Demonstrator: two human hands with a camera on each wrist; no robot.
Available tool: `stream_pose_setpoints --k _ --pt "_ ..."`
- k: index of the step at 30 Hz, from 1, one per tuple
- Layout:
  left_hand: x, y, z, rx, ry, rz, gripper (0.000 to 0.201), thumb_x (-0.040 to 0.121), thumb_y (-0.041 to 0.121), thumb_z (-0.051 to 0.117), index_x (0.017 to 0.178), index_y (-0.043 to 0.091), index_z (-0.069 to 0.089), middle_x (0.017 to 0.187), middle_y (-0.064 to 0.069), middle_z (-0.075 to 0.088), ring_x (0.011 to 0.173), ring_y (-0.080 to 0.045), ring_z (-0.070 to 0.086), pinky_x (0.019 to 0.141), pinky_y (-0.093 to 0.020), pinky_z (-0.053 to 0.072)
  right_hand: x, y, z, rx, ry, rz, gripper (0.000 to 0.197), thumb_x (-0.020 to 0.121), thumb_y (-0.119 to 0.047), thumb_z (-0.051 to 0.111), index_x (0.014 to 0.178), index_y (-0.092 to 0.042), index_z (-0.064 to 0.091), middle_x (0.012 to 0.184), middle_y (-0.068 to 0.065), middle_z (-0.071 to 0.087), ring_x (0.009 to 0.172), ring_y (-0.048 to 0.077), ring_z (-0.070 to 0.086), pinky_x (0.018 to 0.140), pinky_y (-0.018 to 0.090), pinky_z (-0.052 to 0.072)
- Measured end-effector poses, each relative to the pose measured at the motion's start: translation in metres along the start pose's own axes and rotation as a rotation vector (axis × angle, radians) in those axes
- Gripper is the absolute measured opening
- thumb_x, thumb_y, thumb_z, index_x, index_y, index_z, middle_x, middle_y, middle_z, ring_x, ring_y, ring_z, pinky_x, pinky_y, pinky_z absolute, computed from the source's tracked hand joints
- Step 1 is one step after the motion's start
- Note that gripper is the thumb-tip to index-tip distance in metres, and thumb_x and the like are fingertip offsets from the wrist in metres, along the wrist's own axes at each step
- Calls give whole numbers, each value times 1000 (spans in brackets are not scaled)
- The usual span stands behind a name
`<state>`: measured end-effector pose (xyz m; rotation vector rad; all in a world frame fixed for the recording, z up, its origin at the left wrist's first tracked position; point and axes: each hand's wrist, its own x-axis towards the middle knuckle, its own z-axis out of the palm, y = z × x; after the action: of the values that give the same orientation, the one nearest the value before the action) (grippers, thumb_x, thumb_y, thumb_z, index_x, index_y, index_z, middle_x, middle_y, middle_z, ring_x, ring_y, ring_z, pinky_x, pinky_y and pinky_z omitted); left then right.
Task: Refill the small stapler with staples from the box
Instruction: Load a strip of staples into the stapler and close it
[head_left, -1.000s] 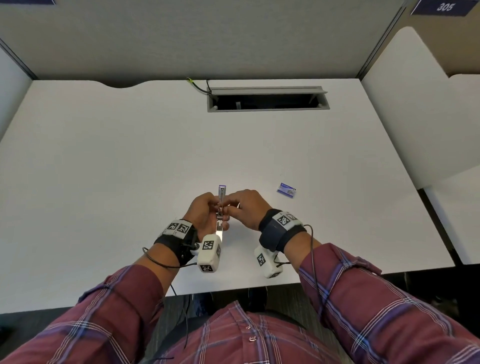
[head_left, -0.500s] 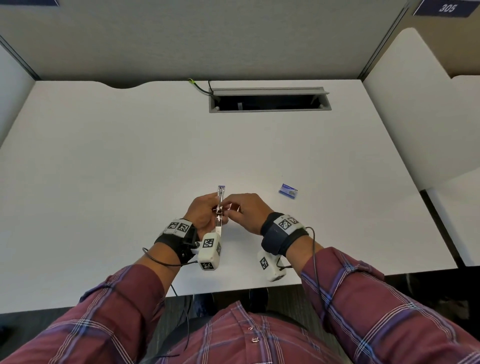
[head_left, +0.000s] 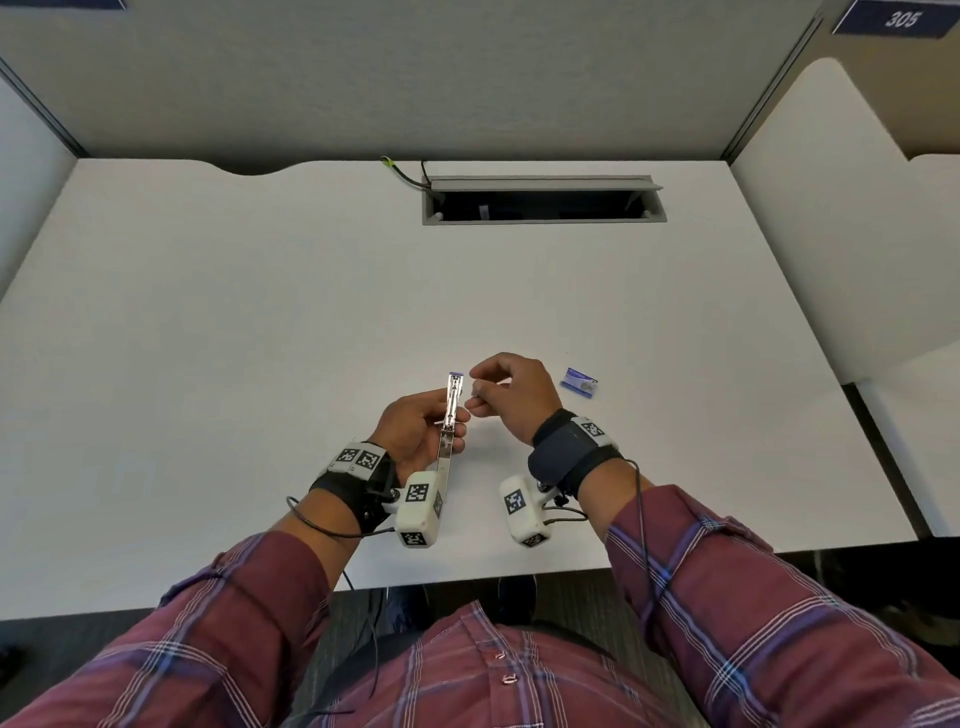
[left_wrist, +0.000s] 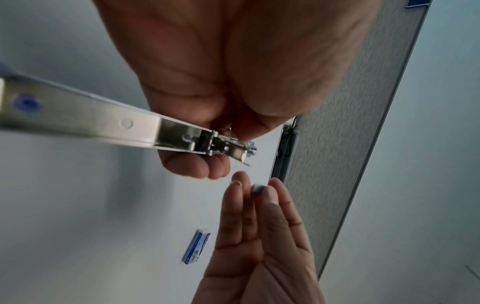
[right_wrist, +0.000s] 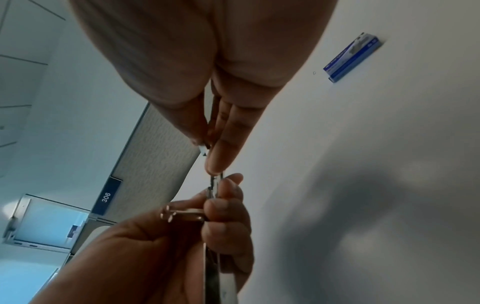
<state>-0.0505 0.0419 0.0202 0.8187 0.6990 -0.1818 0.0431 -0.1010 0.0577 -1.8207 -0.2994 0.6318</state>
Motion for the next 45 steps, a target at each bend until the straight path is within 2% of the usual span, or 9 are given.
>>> stream_pose_setpoints --k 5,10,16,20,24,29,34,37,45 --pt "-2 -2 1 10 -27 -11 34 93 -4 42 114 -3 68 80 -16 61 64 -24 53 56 -33 47 3 -1 1 -93 -15 -39 7 83 -8 76 89 -12 76 80 3 76 73 24 75 66 36 63" --pt "-3 -1 2 12 -43 1 32 94 -4 43 110 -4 69 81 -18 62 64 -25 53 56 -33 48 8 4 2 -292 -63 -105 7 82 -19 77 89 -20 79 94 -6 79 88 9 72 84 31 58" --pt "-2 -1 1 18 -58 8 31 93 -4 42 106 -5 70 82 -19 63 64 -24 54 56 -33 48 6 -1 3 -471 -112 -161 10 86 -20 74 94 -19 80 93 -6 78 83 3 65 75 14 45" --pt "-3 -2 0 39 -64 13 29 93 -3 42 104 -5 69 85 -20 62 64 -24 56 55 -33 49 4 -4 6 -528 -140 -168 10 87 -17 72 93 -21 79 95 -3 76 96 14 68 85 27 52" --pt "-3 -4 0 50 -89 10 35 93 -3 38 104 -3 72 84 -17 61 64 -23 55 55 -33 48 4 -6 8 -590 -159 -166 12 87 -16 71 94 -20 80 98 0 70 96 18 66 86 35 54" --pt "-5 -3 2 44 -111 7 48 93 -5 35 98 4 82 80 -14 60 65 -22 53 57 -32 47 3 -4 7 -625 -179 -172 12 87 -20 71 95 -21 79 98 1 67 103 20 65 88 36 53" --pt "-4 -3 2 58 -56 8 39 94 -4 38 119 -11 66 84 -18 63 63 -23 55 55 -32 50 -2 -1 5 -608 -77 -221 22 87 -18 59 98 -21 78 100 2 69 96 19 64 88 35 52" --pt "-3 -3 0 68 -37 8 42 93 -4 40 128 -18 59 77 -14 65 62 -22 54 55 -32 50 -6 0 5 -714 -130 -272 23 86 -21 58 94 -23 79 102 1 63 96 22 61 83 38 53" --pt "-7 -10 1 113 -28 -36 37 93 -5 38 115 -9 67 79 -16 66 61 -23 53 53 -31 48 -7 7 -2 -1082 -147 -508 21 88 -30 59 96 -29 79 113 -2 59 101 25 55 79 39 40"
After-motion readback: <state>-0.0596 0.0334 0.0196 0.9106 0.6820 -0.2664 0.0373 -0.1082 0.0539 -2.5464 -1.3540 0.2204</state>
